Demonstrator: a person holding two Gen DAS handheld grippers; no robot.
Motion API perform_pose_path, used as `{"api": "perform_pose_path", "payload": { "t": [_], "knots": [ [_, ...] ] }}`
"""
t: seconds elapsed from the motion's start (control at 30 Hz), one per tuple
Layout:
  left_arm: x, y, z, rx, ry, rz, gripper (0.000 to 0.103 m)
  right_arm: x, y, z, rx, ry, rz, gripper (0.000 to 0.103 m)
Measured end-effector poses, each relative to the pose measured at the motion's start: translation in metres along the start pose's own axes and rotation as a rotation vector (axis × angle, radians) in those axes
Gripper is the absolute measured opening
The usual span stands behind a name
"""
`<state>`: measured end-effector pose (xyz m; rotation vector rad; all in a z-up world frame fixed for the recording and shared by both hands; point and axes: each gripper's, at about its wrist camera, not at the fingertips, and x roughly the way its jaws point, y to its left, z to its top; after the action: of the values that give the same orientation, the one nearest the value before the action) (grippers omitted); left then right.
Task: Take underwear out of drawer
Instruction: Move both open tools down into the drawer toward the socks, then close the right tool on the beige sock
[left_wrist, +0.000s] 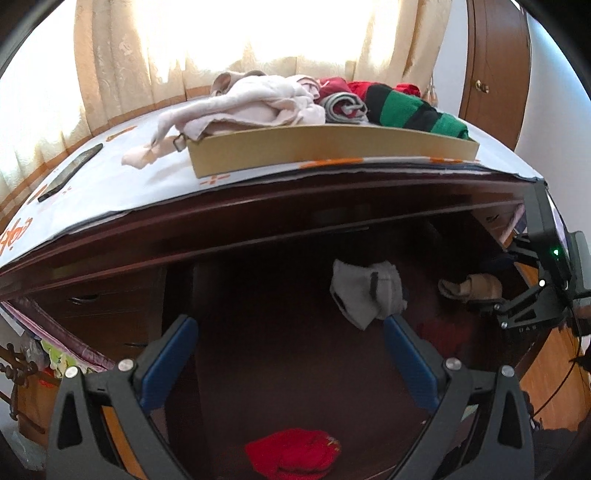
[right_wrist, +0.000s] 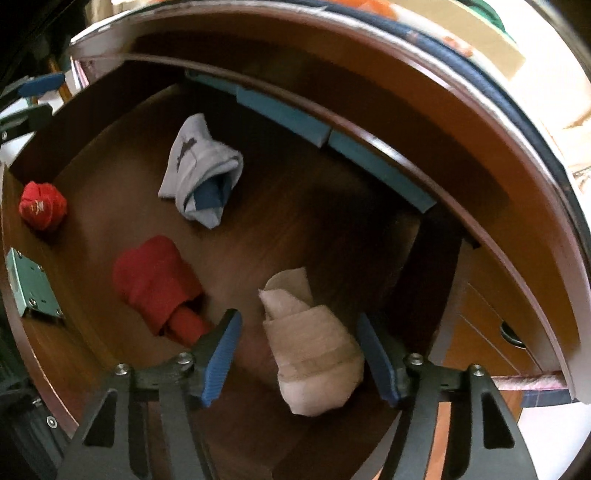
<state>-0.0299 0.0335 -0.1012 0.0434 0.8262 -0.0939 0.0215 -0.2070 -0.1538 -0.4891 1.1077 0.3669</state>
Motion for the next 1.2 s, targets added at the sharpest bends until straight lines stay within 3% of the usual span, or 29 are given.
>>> {"api": "perform_pose_path", "payload": {
  "t": [0.17, 0.33, 0.4, 0.57, 0.63, 0.77, 1.0, 1.2],
  "knots": [
    [0.001, 0.009, -0.001, 0.021, 0.042, -0.006, 0.102, 0.011, 0.003, 0.002, -0.012, 0.045, 0.003, 0.059],
    [0.008, 0.004, -0.008, 0.110, 0.113, -0.013, 0.102, 0.019, 0.009, 0.007, -0.041, 0.078, -0.025, 0.058],
    [0.008, 0.003, -0.010, 0.130, 0.127, -0.016, 0.102, 0.023, 0.011, 0.008, -0.052, 0.086, -0.032, 0.053],
    [0.010, 0.001, -0.015, 0.142, 0.186, -0.069, 0.102, 0.032, 0.014, 0.012, -0.072, 0.102, -0.042, 0.049],
    [0.011, 0.003, -0.017, 0.134, 0.223, -0.121, 0.102, 0.035, 0.017, 0.014, -0.082, 0.109, -0.052, 0.049],
    [0.019, 0.001, -0.019, 0.171, 0.325, -0.142, 0.102, 0.039, 0.021, 0.016, -0.084, 0.110, -0.056, 0.049],
    [0.032, 0.003, -0.012, 0.126, 0.507, -0.250, 0.102, 0.045, 0.023, 0.013, -0.091, 0.118, -0.067, 0.049],
    [0.042, 0.007, -0.011, 0.081, 0.613, -0.226, 0.101, 0.032, 0.018, 0.012, -0.072, 0.095, -0.038, 0.050]
  ]
}}
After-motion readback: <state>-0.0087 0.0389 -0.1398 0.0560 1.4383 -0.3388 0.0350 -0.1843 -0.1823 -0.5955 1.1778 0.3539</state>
